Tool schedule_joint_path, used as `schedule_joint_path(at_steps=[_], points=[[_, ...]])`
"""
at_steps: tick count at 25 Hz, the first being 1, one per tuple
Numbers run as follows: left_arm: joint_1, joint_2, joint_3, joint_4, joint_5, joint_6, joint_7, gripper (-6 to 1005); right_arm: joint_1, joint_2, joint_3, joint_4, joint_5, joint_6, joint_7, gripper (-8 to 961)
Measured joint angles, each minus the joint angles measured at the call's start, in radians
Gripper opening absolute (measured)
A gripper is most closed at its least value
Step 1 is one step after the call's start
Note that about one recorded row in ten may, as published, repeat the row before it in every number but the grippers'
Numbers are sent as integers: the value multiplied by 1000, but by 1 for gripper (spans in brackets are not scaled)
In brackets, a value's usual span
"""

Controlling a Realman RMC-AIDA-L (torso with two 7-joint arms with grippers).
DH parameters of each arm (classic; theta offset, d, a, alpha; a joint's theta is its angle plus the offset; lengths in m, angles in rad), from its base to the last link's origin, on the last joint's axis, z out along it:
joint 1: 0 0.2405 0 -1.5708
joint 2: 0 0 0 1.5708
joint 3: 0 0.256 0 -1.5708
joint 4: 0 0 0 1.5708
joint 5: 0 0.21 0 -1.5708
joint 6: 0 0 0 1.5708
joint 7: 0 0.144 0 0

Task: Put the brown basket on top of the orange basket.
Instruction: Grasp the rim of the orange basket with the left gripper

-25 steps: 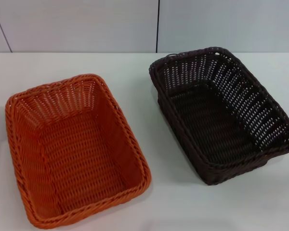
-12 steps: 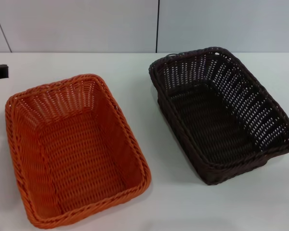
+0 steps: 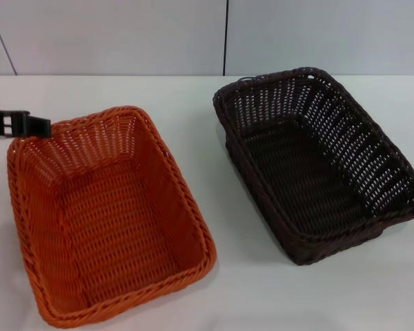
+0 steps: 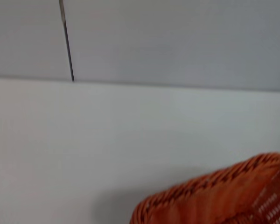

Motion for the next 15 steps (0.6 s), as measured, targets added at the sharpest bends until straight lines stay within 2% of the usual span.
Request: schedule_joint_path(at_steps=[2, 5, 7, 15], points=[[-12, 2, -3, 31, 0, 3, 4, 807, -3, 0, 8, -10, 4, 6, 0, 833], [-28, 4, -18, 99, 0, 18, 30, 806, -11, 16, 28, -44, 8, 8, -8, 833], [-31, 5, -32, 140, 1, 34, 49, 806, -11, 17, 30, -45, 8, 8, -8, 833], [-7, 7, -66, 166, 1, 2, 82, 804, 3, 23, 25, -47, 4, -14, -2, 833]])
